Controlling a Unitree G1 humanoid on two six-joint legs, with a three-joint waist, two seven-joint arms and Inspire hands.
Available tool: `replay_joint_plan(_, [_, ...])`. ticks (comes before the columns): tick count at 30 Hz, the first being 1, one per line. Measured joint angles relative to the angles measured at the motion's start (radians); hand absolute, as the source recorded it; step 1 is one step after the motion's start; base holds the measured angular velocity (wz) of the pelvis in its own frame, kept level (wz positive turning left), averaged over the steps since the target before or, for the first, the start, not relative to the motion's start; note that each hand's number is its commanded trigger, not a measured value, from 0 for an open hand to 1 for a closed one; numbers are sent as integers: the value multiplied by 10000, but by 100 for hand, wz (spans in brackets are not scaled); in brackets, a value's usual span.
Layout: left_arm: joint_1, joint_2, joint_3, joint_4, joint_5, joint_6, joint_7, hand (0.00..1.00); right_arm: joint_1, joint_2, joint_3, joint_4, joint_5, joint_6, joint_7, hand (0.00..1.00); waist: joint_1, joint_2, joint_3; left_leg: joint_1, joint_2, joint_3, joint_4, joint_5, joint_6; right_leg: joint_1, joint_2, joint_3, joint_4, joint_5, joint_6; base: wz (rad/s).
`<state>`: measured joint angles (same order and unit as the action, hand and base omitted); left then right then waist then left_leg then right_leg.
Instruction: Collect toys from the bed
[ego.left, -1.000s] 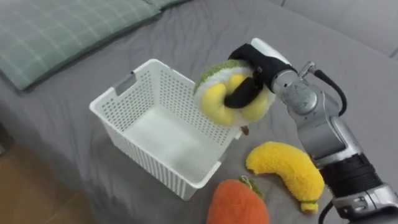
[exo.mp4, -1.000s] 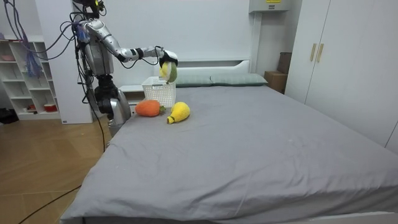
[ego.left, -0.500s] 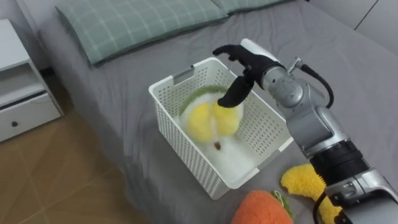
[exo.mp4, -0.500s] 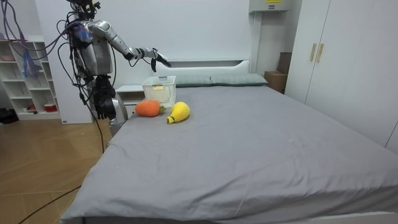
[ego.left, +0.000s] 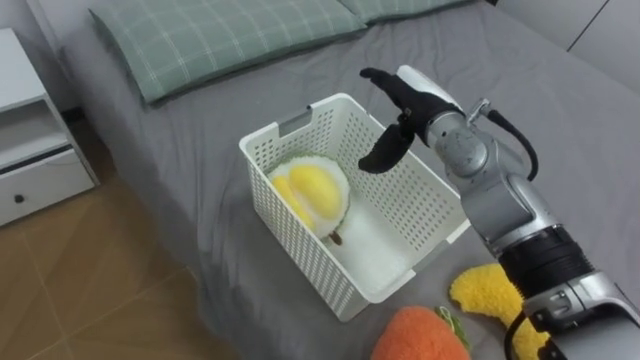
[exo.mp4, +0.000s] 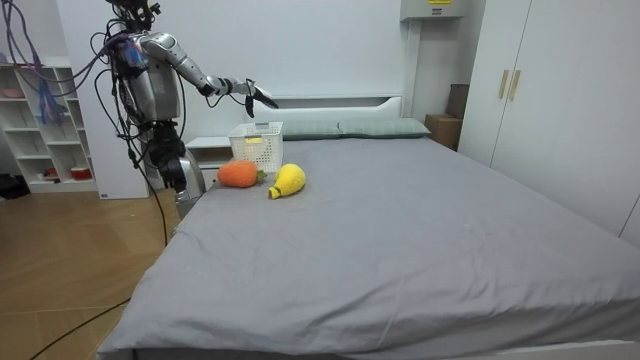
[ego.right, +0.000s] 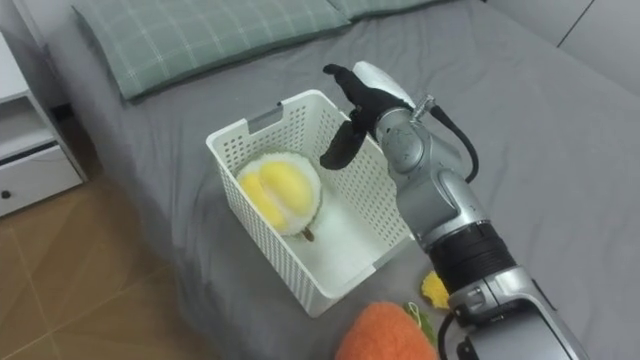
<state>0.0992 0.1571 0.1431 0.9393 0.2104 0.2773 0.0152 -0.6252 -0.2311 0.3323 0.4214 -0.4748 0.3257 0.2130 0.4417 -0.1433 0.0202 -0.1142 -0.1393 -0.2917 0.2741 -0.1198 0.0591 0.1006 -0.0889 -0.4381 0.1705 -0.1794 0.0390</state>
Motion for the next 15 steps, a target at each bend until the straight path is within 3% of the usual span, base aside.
replay_joint_plan(8, [16,-22,1,-217,-2,9,4,0,0,-44,-43,-10,221,-3,-70,0,-33,2,-3,36,47,144,-27,-1,5,-39,20,209,8,0,0,-6])
replay_joint_plan(15, [140,-32,9,-217,0,15,79,0,2,-66,-167,-21,616,-5,-69,0,-284,47,-10,260,103,354,-123,-11,28,47,29,514,2,1,0,-8])
